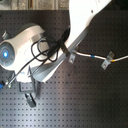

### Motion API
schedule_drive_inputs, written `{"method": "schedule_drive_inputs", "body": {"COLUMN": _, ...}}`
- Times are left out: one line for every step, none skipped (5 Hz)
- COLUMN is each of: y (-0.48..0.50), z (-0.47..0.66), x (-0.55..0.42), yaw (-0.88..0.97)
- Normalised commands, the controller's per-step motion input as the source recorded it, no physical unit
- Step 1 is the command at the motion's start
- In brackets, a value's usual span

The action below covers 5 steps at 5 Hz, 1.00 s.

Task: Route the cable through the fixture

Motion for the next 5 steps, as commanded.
{"method": "schedule_drive_inputs", "body": {"y": -0.025, "z": 0.13, "x": -0.179, "yaw": -0.66}}
{"method": "schedule_drive_inputs", "body": {"y": -0.059, "z": 0.08, "x": -0.306, "yaw": -0.43}}
{"method": "schedule_drive_inputs", "body": {"y": -0.144, "z": 0.13, "x": -0.318, "yaw": -0.37}}
{"method": "schedule_drive_inputs", "body": {"y": -0.093, "z": 0.09, "x": -0.232, "yaw": -0.39}}
{"method": "schedule_drive_inputs", "body": {"y": 0.066, "z": 0.0, "x": -0.092, "yaw": -0.2}}
